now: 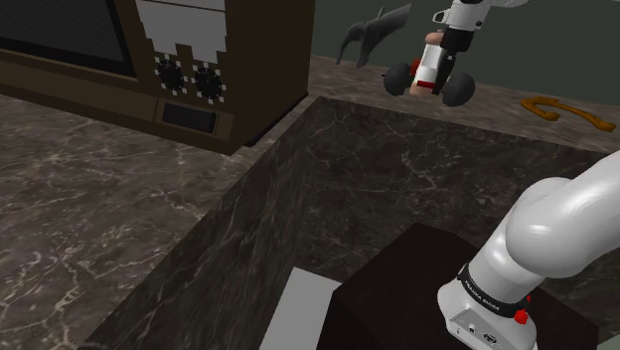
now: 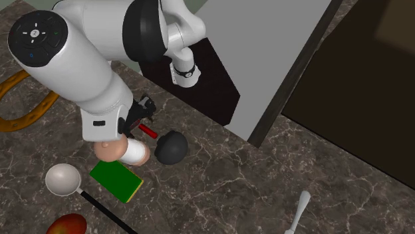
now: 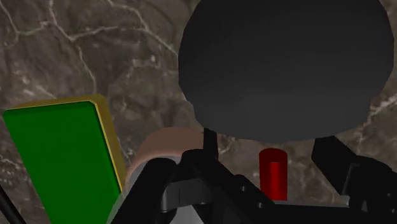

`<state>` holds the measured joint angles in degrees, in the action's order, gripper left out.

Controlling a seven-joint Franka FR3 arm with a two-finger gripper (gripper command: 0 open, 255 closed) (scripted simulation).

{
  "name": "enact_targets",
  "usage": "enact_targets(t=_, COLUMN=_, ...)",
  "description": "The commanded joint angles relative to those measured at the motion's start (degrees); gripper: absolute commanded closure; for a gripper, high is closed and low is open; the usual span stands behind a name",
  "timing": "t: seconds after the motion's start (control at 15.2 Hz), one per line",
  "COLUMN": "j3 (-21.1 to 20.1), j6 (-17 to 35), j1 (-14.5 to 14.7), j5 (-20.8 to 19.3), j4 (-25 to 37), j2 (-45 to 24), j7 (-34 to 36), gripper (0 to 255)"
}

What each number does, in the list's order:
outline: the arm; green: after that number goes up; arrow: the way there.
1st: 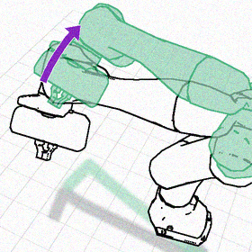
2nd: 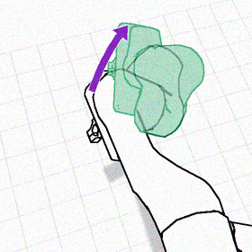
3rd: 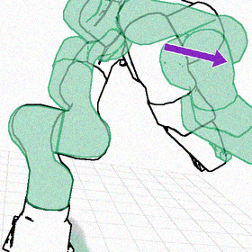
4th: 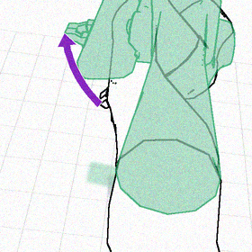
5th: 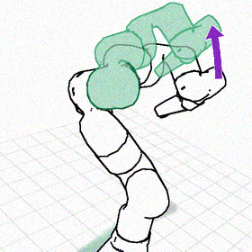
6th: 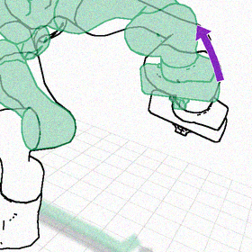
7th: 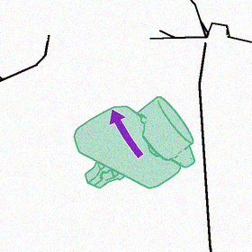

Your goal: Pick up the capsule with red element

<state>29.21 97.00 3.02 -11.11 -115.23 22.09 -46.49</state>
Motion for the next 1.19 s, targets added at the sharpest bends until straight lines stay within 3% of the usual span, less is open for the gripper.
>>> enact_targets(t=0.0, j3=-0.04, j6=0.19, j1=0.14, j5=0.15, j4=-0.47, j2=-0.28, j7=-0.07, gripper=255)
enact_targets(t=0.53, j3=-0.09, j6=0.1, j1=0.17, j5=0.11, j4=-0.48, j2=-0.18, j7=0.0, gripper=255)
enact_targets(t=1.12, j3=-0.48, j6=-6.7, j1=0.66, j5=0.96, j4=7.65, j2=-1.58, j7=-0.66, gripper=255)
